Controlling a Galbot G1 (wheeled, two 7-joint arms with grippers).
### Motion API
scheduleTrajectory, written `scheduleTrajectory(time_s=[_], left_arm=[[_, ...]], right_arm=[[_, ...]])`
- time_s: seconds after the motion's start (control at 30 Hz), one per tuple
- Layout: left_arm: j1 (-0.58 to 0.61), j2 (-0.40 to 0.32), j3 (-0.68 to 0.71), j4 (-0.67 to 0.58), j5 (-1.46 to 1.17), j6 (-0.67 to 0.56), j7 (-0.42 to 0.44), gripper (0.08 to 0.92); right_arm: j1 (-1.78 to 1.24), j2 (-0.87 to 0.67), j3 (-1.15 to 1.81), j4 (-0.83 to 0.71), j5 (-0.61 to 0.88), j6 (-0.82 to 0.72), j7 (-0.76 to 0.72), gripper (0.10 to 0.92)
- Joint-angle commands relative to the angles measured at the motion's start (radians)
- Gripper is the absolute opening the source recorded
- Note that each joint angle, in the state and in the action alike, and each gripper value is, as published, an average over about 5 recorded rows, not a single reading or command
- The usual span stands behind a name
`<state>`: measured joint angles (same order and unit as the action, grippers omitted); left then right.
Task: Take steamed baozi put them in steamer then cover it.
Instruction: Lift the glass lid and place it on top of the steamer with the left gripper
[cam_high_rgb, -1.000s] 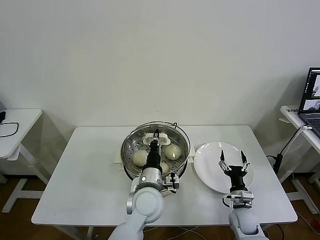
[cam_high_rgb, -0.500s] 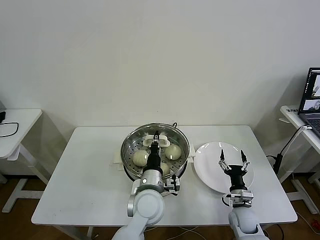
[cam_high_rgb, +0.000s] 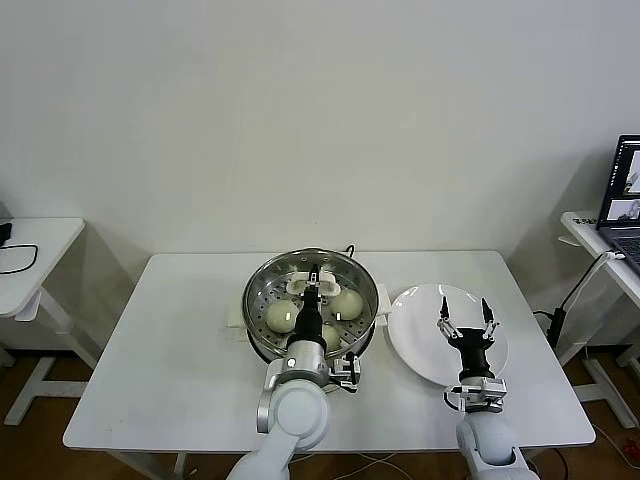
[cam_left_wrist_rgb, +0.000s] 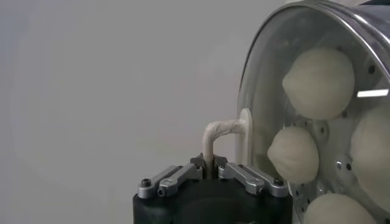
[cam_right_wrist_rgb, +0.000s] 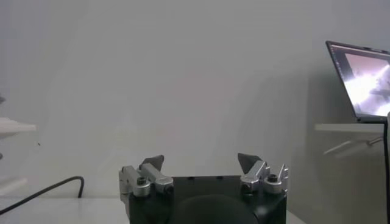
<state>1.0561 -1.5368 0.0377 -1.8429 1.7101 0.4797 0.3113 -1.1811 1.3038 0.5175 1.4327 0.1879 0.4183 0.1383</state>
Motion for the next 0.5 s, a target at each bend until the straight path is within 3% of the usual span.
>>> scheduleTrajectory(time_s=[0.03, 0.5], left_arm=[[0.002, -0.001, -0.002, 0.01, 0.013, -0.006, 0.005, 0.189], [0.001, 0.001, -0.019, 0.023, 0.015, -0.008, 0.004, 0.189]], right_arm=[[0.002, 0.0, 0.001, -0.001, 0.001, 0.0, 0.001, 0.823], [0.001, 0.002, -0.002, 0.002, -0.003, 0.002, 0.0, 0.823]])
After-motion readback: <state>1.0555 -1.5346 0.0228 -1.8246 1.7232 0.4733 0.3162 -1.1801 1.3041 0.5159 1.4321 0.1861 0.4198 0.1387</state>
